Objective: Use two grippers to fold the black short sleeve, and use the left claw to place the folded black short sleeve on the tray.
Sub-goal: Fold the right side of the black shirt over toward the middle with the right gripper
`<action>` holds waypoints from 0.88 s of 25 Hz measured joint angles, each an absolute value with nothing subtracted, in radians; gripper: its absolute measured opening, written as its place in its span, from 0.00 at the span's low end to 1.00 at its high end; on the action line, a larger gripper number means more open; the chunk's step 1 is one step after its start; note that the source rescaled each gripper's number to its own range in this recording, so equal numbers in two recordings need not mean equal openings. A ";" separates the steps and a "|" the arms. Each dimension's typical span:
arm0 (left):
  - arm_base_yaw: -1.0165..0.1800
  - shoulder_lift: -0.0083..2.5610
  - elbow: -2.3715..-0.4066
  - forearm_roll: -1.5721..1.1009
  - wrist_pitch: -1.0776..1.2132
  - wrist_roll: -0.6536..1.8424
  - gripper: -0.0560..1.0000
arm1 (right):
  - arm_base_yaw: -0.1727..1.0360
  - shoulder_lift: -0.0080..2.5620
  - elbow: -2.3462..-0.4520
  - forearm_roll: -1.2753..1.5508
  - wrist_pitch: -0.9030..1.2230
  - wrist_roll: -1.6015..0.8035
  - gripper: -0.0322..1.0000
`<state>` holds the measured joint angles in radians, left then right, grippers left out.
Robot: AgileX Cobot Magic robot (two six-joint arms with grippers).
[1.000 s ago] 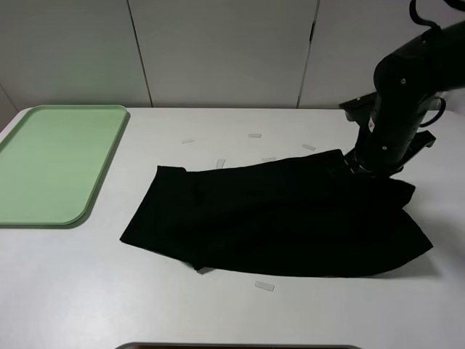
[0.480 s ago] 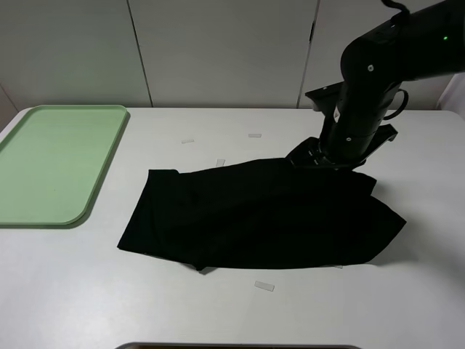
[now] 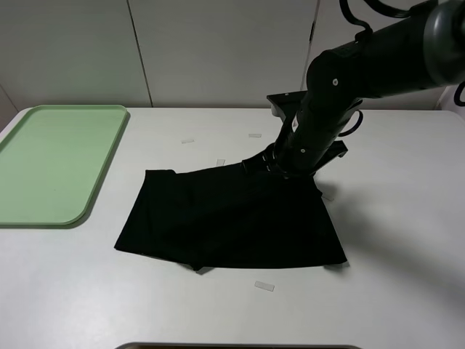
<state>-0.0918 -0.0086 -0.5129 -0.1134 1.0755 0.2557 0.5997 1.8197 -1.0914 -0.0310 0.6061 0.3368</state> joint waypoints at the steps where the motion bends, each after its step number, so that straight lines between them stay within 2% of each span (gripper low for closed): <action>1: -0.092 -0.009 -0.513 -0.113 1.076 0.256 1.00 | 0.600 1.827 -1.091 -0.021 0.599 0.337 0.12; 4: -0.092 -0.009 -0.513 -0.113 1.076 0.256 1.00 | 0.600 1.851 -1.091 0.000 0.583 0.337 0.16; 6: -0.092 -0.009 -0.513 -0.113 1.076 0.256 1.00 | 0.601 1.867 -1.091 0.025 0.553 0.324 0.37; 8: -0.092 -0.009 -0.513 -0.113 1.076 0.256 1.00 | 0.601 1.870 -1.091 0.057 0.517 0.281 0.52; 9: -0.092 -0.009 -0.513 -0.113 1.076 0.256 1.00 | 0.601 1.870 -1.091 0.085 0.496 0.250 0.55; 11: -0.092 -0.009 -0.513 -0.113 1.076 0.256 1.00 | 0.601 1.870 -1.091 0.114 0.480 0.211 0.58; 14: -0.092 -0.009 -0.513 -0.113 1.076 0.256 1.00 | 0.601 1.870 -1.091 0.223 0.453 0.032 0.60; 22: -0.092 -0.009 -0.513 -0.113 1.076 0.256 1.00 | 0.601 1.870 -1.112 0.383 0.570 -0.450 0.56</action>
<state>-0.0918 -0.0086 -0.5129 -0.1131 1.0755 0.2557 0.6006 1.8697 -1.1118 0.3828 0.5702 -0.4499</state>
